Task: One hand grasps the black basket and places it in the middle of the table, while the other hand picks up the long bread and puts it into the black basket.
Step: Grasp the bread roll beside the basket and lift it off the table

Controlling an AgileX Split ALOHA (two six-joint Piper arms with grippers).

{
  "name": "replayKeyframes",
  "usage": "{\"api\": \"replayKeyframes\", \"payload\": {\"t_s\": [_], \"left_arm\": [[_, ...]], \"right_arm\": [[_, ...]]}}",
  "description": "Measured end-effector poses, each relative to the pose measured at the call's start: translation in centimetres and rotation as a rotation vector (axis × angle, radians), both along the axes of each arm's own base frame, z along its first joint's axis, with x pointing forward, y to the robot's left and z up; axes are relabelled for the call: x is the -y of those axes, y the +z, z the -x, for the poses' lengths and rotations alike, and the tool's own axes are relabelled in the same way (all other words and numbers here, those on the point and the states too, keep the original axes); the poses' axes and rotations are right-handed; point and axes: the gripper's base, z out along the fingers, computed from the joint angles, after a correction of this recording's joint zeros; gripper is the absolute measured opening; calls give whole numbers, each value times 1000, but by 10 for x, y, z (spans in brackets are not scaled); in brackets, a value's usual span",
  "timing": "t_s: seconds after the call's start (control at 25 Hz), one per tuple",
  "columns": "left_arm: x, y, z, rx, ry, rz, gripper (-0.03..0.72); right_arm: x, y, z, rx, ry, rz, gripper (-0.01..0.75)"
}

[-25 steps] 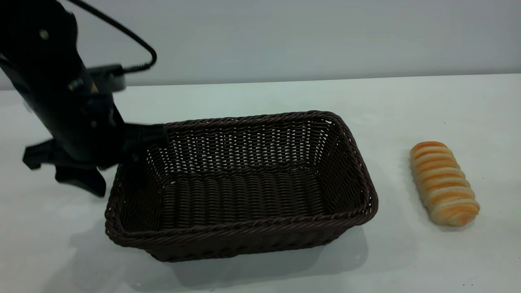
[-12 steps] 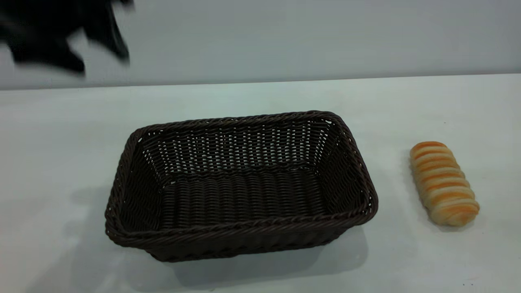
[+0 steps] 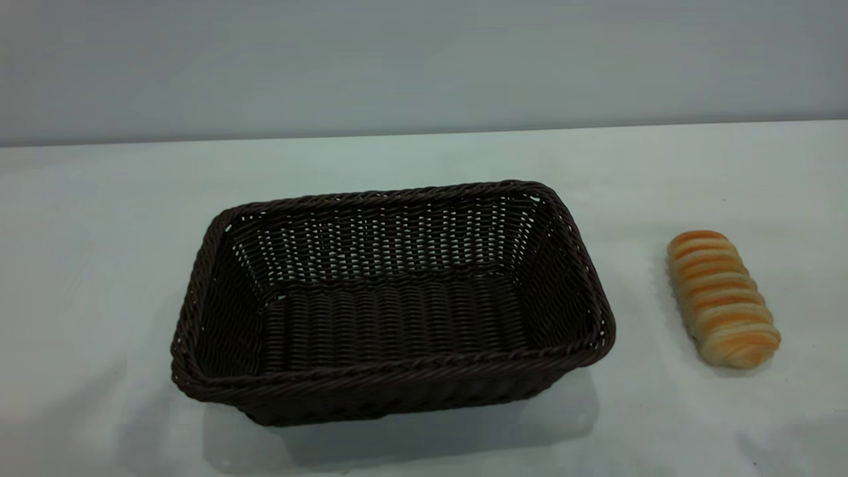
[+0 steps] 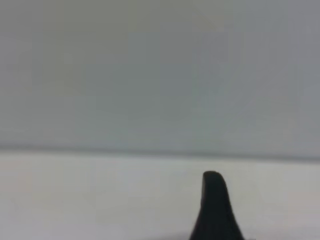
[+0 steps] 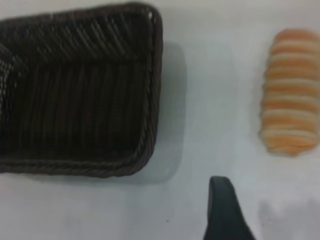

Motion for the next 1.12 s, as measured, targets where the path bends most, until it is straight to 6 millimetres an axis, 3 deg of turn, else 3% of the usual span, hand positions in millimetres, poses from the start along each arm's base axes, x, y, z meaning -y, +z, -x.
{"api": "replayKeyframes", "payload": {"t_s": [0.24, 0.52, 0.72, 1.12], "left_arm": [[-26, 32, 64, 191, 1, 37, 584], [-47, 45, 117, 328, 10, 84, 584], [-50, 42, 124, 320, 12, 52, 584], [-50, 41, 124, 306, 12, 28, 584]], "right_arm": [[-1, -35, -48, -95, 65, 6, 451], [-6, -63, -85, -150, 104, 60, 451], [-14, -79, -104, -145, 123, 162, 451], [-10, -115, -132, -188, 114, 274, 451]]}}
